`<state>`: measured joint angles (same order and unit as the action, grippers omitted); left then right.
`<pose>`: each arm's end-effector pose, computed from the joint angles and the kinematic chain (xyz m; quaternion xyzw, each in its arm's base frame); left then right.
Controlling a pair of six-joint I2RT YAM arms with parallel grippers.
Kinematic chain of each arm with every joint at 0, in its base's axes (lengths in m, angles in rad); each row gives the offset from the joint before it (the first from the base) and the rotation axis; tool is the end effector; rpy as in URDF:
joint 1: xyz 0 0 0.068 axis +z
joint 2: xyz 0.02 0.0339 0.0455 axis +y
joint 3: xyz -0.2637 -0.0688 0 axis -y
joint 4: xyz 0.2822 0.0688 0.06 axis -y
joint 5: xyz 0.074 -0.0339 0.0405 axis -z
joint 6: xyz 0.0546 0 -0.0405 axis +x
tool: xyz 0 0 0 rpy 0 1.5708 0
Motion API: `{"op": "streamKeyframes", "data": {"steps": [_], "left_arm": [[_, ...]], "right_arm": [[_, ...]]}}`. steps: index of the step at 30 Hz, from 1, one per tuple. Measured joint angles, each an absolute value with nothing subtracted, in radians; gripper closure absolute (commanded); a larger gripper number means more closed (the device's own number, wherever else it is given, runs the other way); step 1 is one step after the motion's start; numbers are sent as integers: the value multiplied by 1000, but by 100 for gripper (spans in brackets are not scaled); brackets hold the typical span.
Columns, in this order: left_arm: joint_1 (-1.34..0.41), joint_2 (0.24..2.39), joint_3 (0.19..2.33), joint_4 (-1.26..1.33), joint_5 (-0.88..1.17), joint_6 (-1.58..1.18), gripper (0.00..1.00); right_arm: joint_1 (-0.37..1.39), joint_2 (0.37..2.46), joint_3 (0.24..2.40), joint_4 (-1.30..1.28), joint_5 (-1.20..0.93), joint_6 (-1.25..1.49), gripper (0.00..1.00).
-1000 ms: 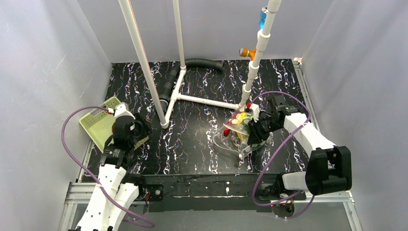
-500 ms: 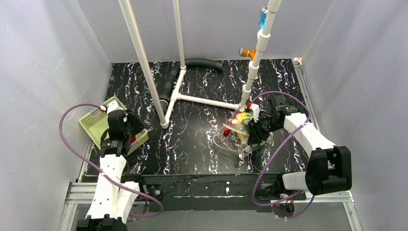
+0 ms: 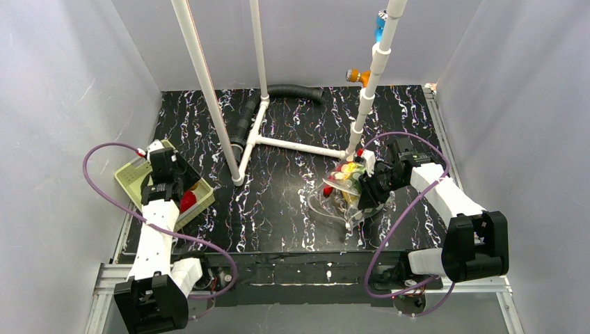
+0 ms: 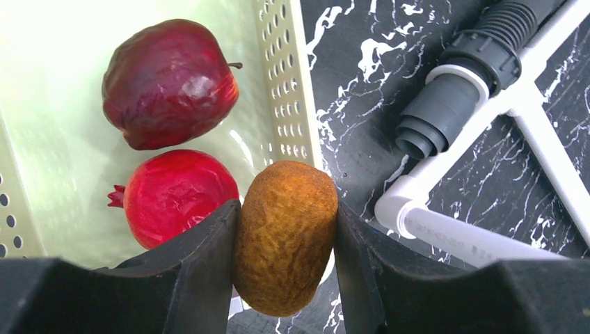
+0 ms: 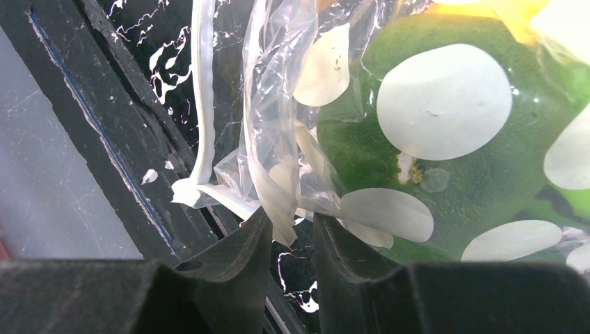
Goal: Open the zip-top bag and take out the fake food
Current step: Place the fake fruit in the bin.
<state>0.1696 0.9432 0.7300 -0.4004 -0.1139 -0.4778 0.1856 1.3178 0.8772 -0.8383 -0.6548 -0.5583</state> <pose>0.2538 0.0498 0.2520 -0.3067 0.8318 -0.0206 0.4621 0.2578 0.0822 0.1904 -0.3840 0.8558 0.2871 0.1943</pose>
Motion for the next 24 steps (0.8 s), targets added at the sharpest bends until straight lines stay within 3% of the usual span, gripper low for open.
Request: {"op": "streamKeyframes", "data": {"steps": [4,7,11,20,24], "left_arm": [[204,992,742,-397,-103,-484,75],[224,1030,744,-397,-84,-493,51],[241,1056,745,-397,-62,-500,32],[250,1057,746,-397,-41,-513,3],[250,1056,746,-397,-40,-513,2]], "right_arm": [[186,1318,877,-839,-655,-558,65],[186,1317,877,-839,-655,-559,65],[186,1317,877,-839,-655,-561,65],[186,1318,877,-839,-655,-562,65],[186,1318,877,-839,-655,-562,65]]}}
